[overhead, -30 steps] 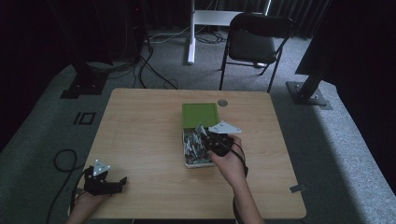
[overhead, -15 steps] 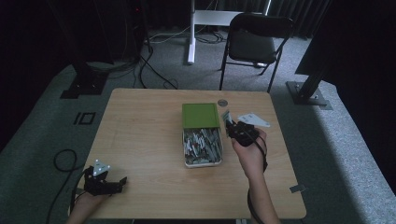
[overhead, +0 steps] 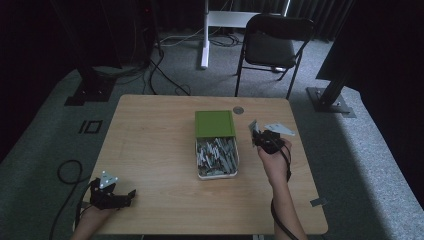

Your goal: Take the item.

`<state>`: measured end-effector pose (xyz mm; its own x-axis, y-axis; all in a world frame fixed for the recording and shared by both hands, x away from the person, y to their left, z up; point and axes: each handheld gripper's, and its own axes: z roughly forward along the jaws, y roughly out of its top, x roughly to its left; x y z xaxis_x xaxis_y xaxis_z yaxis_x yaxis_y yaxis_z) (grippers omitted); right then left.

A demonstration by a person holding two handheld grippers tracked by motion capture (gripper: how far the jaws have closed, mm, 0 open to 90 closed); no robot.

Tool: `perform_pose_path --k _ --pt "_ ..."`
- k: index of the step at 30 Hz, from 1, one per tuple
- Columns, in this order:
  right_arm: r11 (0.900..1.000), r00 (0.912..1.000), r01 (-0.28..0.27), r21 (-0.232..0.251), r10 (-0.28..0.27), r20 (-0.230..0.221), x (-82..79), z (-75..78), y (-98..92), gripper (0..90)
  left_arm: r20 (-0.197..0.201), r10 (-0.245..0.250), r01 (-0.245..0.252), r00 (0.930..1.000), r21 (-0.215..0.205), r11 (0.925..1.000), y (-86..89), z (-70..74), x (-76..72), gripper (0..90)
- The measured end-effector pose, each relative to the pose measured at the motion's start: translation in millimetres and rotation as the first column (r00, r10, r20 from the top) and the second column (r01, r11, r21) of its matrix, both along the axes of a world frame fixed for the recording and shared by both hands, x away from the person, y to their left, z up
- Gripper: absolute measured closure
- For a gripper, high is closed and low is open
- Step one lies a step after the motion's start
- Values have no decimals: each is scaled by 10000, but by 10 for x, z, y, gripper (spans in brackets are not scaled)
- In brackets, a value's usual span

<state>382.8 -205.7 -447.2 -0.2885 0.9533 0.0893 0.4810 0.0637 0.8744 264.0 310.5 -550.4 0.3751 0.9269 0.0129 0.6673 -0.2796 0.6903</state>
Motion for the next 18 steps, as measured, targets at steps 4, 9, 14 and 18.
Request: perform_pose_path --k 4,9,14,18 --pt "10000 10000 -34 73 34 -70 112 -175 8 855 1 0 0 10000 0 10000 0 0 0 13" --pt "9995 9991 -92 293 104 -410 252 -406 74 855 -1 0 0 10000 0 10000 0 0 0 13" --pt "9992 9980 -26 399 51 -624 367 -551 97 855 1 -1 1 10000 0 10000 0 0 0 13" --pt "9993 9962 121 355 -90 -867 468 -659 107 854 3 1 -1 10000 -1 10000 0 0 0 13"
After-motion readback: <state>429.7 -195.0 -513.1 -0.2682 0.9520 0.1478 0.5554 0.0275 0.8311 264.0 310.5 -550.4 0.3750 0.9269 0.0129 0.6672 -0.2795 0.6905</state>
